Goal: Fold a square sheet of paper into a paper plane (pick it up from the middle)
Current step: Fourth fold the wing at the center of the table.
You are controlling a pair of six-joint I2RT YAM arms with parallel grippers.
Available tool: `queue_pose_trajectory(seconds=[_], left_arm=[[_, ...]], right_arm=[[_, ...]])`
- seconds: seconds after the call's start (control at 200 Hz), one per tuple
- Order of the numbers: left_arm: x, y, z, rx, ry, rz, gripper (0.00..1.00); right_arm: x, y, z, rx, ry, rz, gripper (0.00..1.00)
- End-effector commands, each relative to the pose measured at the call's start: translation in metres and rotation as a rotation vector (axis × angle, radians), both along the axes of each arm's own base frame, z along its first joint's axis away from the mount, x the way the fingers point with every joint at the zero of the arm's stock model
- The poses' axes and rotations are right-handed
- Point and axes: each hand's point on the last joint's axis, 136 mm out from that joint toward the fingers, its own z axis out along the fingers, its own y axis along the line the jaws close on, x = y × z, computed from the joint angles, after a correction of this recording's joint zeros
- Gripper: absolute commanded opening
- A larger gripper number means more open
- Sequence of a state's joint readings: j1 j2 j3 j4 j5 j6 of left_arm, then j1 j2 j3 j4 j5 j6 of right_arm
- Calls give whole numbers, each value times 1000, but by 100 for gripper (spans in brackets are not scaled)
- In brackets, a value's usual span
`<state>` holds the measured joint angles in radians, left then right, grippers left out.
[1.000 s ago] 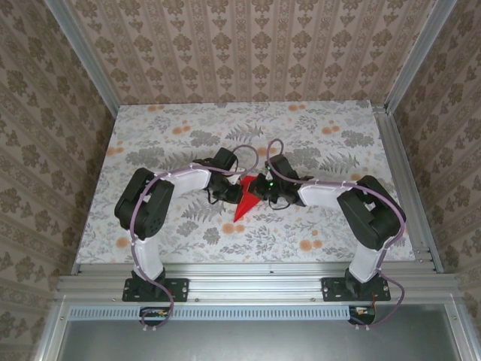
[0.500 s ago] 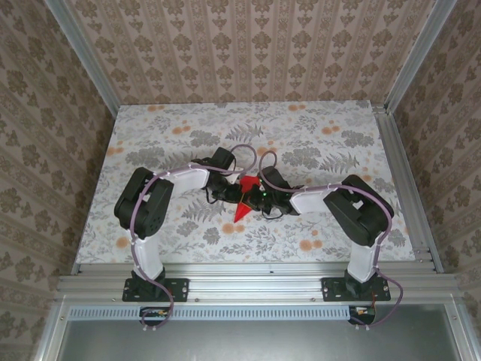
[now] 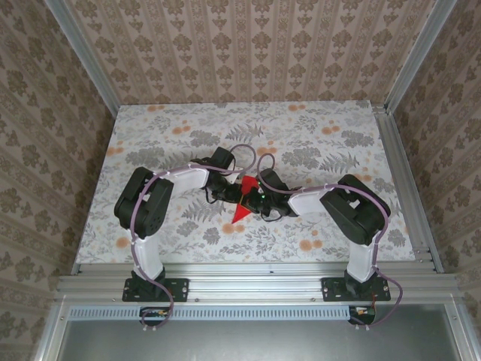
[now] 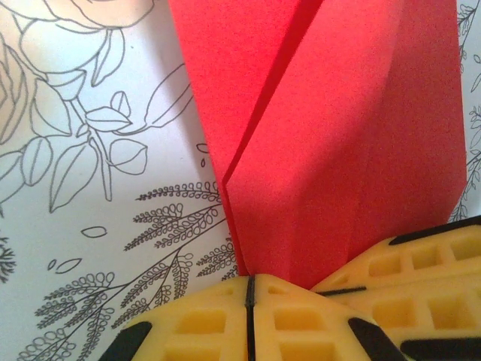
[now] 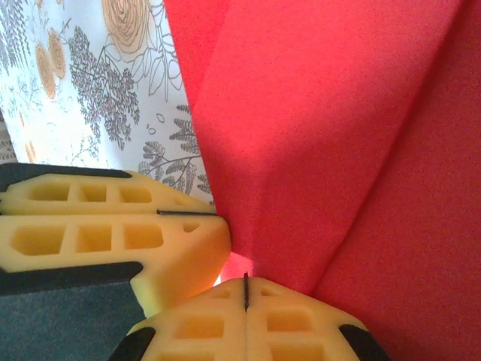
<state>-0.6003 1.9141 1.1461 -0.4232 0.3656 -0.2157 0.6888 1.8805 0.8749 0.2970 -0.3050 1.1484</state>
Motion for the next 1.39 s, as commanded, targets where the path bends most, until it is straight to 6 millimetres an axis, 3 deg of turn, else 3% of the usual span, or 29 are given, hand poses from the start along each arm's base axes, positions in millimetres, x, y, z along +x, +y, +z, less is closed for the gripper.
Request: queue_pose_trajectory(seconds=[0.0,0.465,0.93,1.11,1.39], left_arm=[[-38,55,-72,273,148,25,9],[-41,57,-77,288,159,18,9],[-42,56,-77,286,165,16,9],[-42,56,-77,285,167,15,9],[-43,54,-77,277,171,14,9]], right_arm=[[-22,5,-14,-26,51,70,7],[-49,12,-20,-67,61,125,7],[-72,16,-12,-97,49,179,8],[-63,14,13,-45,-21,118,8],[-29,13,45,93,-160,-108,8]])
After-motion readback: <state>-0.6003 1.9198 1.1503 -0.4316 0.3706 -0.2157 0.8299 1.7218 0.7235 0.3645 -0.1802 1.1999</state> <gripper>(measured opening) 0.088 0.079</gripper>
